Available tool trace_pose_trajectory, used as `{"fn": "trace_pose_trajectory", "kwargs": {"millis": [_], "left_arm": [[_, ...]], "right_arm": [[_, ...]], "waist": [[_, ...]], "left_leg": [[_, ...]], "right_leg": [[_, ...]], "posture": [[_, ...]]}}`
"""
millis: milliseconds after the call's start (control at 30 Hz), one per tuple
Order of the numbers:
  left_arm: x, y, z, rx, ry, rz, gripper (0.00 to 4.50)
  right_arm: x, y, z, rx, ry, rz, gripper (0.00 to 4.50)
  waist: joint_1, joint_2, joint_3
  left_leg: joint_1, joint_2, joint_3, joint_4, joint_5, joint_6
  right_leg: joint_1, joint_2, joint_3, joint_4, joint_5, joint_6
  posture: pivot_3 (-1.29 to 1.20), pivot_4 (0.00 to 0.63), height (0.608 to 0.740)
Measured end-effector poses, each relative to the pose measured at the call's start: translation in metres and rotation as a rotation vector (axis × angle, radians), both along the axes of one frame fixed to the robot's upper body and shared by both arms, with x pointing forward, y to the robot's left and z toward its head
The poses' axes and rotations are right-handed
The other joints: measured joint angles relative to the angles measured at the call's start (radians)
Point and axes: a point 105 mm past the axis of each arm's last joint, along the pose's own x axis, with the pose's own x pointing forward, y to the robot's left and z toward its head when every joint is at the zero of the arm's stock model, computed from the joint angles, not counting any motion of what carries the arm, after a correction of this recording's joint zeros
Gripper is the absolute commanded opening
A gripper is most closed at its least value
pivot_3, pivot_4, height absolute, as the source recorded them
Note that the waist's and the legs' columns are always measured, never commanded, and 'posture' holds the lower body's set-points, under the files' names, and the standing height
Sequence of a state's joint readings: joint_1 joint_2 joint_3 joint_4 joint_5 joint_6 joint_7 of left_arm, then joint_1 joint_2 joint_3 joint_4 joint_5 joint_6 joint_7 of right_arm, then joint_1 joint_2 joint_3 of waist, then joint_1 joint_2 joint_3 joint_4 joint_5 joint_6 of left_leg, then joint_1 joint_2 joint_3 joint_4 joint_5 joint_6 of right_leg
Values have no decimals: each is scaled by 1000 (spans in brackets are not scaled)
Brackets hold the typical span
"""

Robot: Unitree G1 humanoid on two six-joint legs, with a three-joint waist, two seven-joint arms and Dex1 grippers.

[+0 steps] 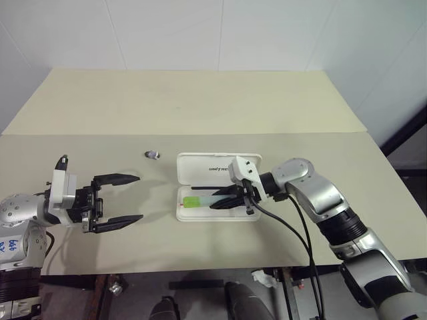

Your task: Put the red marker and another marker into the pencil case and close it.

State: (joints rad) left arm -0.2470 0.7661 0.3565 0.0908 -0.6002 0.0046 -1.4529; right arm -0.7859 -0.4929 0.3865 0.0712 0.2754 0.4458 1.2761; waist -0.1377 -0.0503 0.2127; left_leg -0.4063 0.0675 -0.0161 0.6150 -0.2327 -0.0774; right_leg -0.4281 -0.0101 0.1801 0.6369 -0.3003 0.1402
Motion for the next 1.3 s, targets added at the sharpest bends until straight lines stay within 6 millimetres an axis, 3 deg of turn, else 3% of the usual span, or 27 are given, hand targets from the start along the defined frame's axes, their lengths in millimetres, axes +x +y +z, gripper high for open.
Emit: {"fn": "trace_pose_trajectory", "kwargs": {"millis": [500,900,1167,1300], "left_arm": [[2,-1,4,-3,-12,-4,4500],[3,-1,5,-7,-14,6,4500],[4,-1,6,-9,-21,12,4500],[10,0,10,-11,-47,30,4500]], "right_arm": [[2,10,-4,27,9,-54,492],[1,4,-3,3,5,-48,4484],[-1,-2,10,27,-28,-44,4484],[-9,-24,23,63,-25,-43,4484]], "waist": [[0,0,0],[0,0,0],[1,0,0],[7,0,0]], "left_leg": [[0,0,0,1,0,0],[0,0,0,1,0,0],[0,0,0,1,0,0],[0,0,0,1,0,0]], "right_leg": [[0,0,0,1,0,0],[0,0,0,1,0,0],[0,0,0,1,0,0],[0,0,0,1,0,0]], "posture": [[0,150,740],[0,150,740],[0,150,740],[0,150,740]]}}
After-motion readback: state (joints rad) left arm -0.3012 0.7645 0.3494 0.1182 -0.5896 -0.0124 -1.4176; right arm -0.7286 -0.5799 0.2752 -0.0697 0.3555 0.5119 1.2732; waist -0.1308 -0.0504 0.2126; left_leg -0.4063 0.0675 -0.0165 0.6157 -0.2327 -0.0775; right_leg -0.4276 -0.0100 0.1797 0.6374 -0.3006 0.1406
